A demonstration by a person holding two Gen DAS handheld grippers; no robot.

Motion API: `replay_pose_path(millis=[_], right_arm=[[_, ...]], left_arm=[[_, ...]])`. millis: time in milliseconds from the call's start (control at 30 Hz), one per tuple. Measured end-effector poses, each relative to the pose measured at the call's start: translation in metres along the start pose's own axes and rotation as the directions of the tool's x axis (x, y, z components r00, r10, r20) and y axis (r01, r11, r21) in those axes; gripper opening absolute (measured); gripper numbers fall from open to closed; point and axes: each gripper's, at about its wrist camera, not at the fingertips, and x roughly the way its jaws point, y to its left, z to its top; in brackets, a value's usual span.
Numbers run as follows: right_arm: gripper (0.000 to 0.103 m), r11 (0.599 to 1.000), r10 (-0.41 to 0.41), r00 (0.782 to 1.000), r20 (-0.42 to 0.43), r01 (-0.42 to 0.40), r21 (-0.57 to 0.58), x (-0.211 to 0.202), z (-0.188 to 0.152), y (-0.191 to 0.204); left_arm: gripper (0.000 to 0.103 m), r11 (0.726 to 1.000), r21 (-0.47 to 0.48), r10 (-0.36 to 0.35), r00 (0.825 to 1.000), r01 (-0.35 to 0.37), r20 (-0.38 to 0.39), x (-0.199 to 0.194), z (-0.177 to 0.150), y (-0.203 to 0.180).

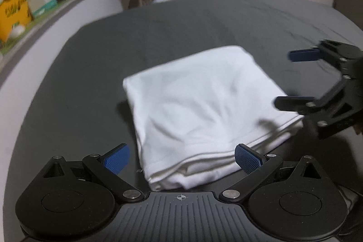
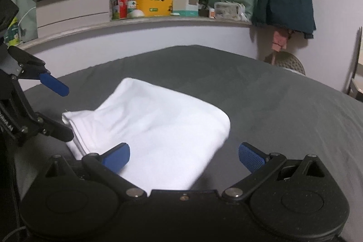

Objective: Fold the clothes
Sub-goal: 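Grasp the folded shirt end with the right tool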

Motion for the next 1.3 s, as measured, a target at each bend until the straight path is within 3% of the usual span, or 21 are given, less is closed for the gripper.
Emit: replay_pose_path(millis=[67,133,267,367,533,633,733,867,1067,1100,1167,1233,1300], right_arm=[[0.103,1.0,0.008,1.0,0.011,-0.008,0.027,-0.001,0.0,-0.003],[0.103,0.995,0.042,0.999,0.019,-0.043,0.093,-0.001,0.003,-0.014],[0.103,0.964,0.106,0.994,0.019,-0.107,0.243,0.008,0.009,-0.05],[0.103,0.926,0.172,0.985,-0.003,-0.161,0.341,0.025,0.009,-0.08],[0.1,0.785,0.263,0.965,0.0,-0.214,0.582,0.061,-0.002,-0.125],[0.093,0.745,0.312,0.95,-0.01,-0.238,0.623,0.08,-0.006,-0.131],[0.091,0.74,0.365,0.931,-0.013,-0.281,0.611,0.091,-0.005,-0.128],[0.086,0.729,0.408,0.913,-0.005,-0.322,0.604,0.1,-0.003,-0.124],[0.077,0.731,0.433,0.902,0.001,-0.352,0.585,0.113,0.001,-0.121],[0.074,0.732,0.435,0.901,0.004,-0.356,0.58,0.114,0.001,-0.12],[0.073,0.725,0.445,0.896,0.008,-0.365,0.584,0.117,0.002,-0.12],[0.072,0.719,0.45,0.893,0.013,-0.371,0.588,0.118,0.001,-0.121],[0.067,0.721,0.443,0.896,0.014,-0.366,0.588,0.119,0.001,-0.121]], left_arm=[[0.101,0.996,-0.088,-0.028,1.0,0.028,-0.003,0.003,0.0,0.014],[0.101,0.975,-0.211,-0.069,0.997,0.073,0.025,0.005,-0.003,0.034],[0.101,0.883,-0.457,-0.086,0.995,0.102,0.055,0.014,-0.014,0.07],[0.102,0.855,-0.508,-0.122,0.992,0.1,-0.01,0.029,-0.02,0.077],[0.102,0.797,-0.593,-0.197,0.978,0.116,-0.074,0.047,-0.028,0.087],[0.102,0.742,-0.657,-0.25,0.965,0.134,-0.085,0.054,-0.037,0.092],[0.102,0.689,-0.706,-0.304,0.95,0.163,-0.077,0.061,-0.045,0.094],[0.102,0.701,-0.692,-0.314,0.946,0.172,-0.083,0.067,-0.043,0.088],[0.102,0.771,-0.609,-0.322,0.939,0.187,-0.119,0.073,-0.03,0.068],[0.102,0.772,-0.608,-0.32,0.94,0.185,-0.121,0.073,-0.029,0.067],[0.099,0.743,-0.637,-0.338,0.937,0.206,-0.092,0.07,-0.028,0.07],[0.091,0.677,-0.692,-0.39,0.92,0.253,-0.045,0.073,-0.032,0.071],[0.085,0.688,-0.688,-0.36,0.932,0.231,-0.046,0.075,-0.031,0.067]])
